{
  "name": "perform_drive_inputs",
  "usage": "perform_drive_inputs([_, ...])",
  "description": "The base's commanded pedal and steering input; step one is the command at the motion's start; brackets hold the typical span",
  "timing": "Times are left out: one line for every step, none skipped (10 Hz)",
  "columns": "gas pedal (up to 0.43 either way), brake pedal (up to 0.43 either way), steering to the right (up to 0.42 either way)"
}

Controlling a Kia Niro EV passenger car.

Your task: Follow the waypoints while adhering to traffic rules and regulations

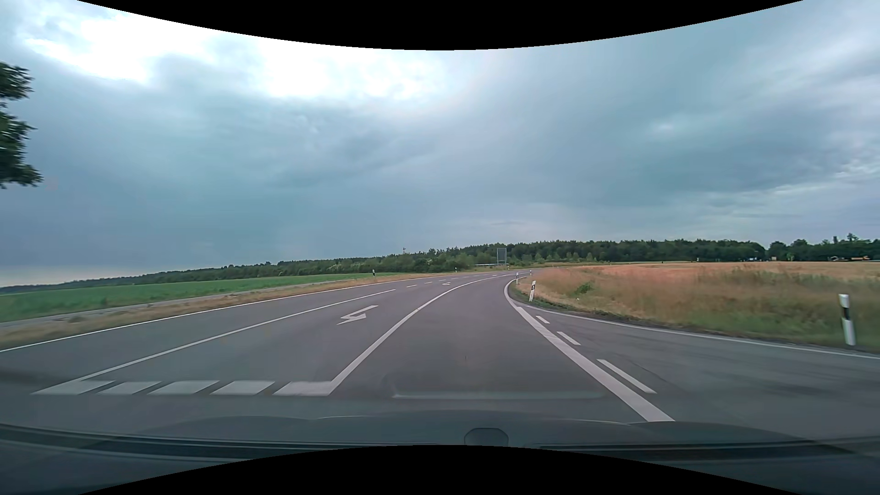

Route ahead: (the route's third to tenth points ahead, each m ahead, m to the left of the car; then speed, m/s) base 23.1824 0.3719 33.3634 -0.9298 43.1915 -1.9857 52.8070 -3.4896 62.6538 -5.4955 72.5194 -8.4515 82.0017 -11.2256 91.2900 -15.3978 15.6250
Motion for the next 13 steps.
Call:
perform_drive_inputs([0.110, 0.000, 0.019])
perform_drive_inputs([0.110, 0.000, 0.018])
perform_drive_inputs([0.110, 0.000, 0.019])
perform_drive_inputs([0.110, 0.000, 0.019])
perform_drive_inputs([0.110, 0.000, 0.019])
perform_drive_inputs([0.110, 0.000, 0.019])
perform_drive_inputs([0.110, 0.000, 0.019])
perform_drive_inputs([0.110, 0.000, 0.019])
perform_drive_inputs([0.110, 0.000, 0.020])
perform_drive_inputs([0.110, 0.000, 0.020])
perform_drive_inputs([0.110, 0.000, 0.019])
perform_drive_inputs([0.110, 0.000, 0.019])
perform_drive_inputs([0.110, 0.000, 0.019])
